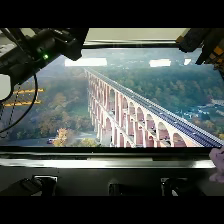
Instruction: Fold the clothes and pants, and hang the long-sleeved shirts on hangers.
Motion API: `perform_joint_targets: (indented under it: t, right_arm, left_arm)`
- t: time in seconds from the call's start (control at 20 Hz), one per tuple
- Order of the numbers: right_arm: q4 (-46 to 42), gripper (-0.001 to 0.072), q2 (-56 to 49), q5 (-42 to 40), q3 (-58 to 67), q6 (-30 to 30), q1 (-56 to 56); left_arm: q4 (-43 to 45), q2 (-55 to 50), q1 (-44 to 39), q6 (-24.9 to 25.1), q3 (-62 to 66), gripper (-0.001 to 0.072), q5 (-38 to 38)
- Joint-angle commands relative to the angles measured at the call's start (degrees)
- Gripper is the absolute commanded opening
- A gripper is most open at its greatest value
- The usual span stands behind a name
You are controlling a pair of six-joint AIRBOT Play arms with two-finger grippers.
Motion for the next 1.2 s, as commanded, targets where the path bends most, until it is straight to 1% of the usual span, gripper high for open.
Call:
perform_joint_targets:
  t: [0.0, 0.25, 0.5, 0.65, 0.8, 0.95, 1.15]
  right_arm:
    - [-2.6, 0.0036, 1.4, 1.9, 0.0, -0.6, 0.0]
    - [-2.6, 0.0036, 0.0, -0.9, 0.0, -0.6, 0.0]
    - [-2.2, 0.0036, -7.4, -5.7, 0.0, 5.0, 0.0]
    - [-3.5, 0.0036, -12.3, -10.7, 0.0, 11.3, 0.0]
    - [-5.1, 0.0036, -16.1, -10.5, 0.0, 13.2, 0.0]
    - [-8.1, 0.0036, -17.6, -10.9, 0.0, 18.4, 0.0]
    - [-8.3, 0.0036, -18.1, -10.4, 0.0, 18.5, 0.0]
  left_arm:
    - [0.0, -0.5, 0.0, 0.0, 0.0, 0.0388, 0.2]
    - [0.0, -0.5, 0.0, 0.0, 0.0, 0.0387, 4.4]
    - [0.0, -0.5, 0.0, 0.0, 0.0, 0.0387, 6.0]
    - [0.0, -0.5, 0.0, 0.0, 0.0, 0.0387, 6.0]
    - [0.0, -0.5, 0.0, 0.0, 0.0, 0.0387, 6.0]
    - [0.0, -0.5, 0.0, 0.0, 0.0, 0.0388, 6.0]
    - [0.0, -0.5, 0.1, 0.0, 0.0, 0.0387, 6.0]
